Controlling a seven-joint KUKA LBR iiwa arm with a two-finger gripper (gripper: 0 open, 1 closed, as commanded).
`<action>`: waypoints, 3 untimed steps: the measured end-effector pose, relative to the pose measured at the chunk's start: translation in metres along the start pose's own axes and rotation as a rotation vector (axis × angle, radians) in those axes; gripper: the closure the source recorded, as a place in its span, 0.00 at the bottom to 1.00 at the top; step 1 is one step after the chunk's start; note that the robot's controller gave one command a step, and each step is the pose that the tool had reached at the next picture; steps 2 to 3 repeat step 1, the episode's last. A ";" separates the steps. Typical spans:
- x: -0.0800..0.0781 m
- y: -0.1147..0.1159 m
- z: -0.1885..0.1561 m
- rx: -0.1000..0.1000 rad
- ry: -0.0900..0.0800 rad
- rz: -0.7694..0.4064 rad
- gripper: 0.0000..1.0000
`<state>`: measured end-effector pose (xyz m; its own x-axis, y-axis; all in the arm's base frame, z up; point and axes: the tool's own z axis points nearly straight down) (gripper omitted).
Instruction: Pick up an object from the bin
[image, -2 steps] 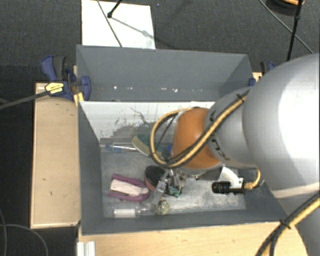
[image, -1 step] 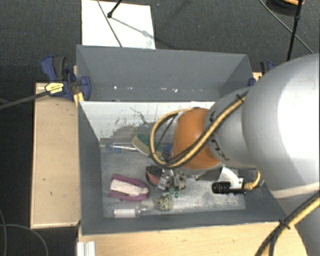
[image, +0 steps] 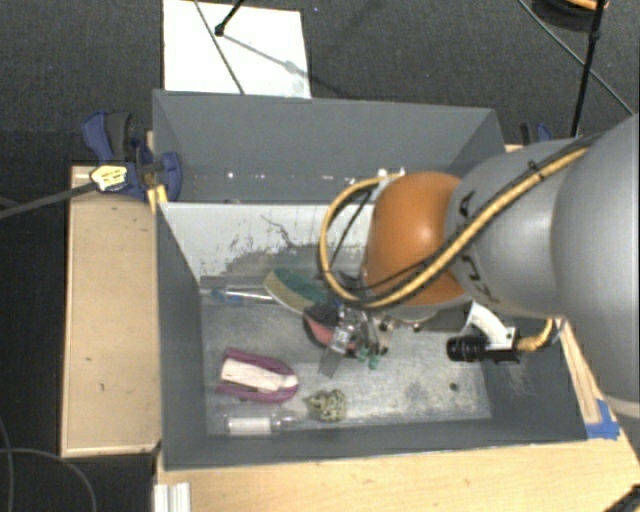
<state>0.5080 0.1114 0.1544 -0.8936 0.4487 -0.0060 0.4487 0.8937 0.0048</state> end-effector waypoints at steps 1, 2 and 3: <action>-0.001 0.000 -0.017 0.003 0.003 -0.005 1.00; -0.001 0.000 -0.017 0.003 0.003 -0.005 1.00; -0.001 0.000 -0.017 0.003 0.003 -0.005 1.00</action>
Offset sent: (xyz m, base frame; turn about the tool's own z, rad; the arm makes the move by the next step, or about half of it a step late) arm 0.0001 0.0001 0.0164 0.0000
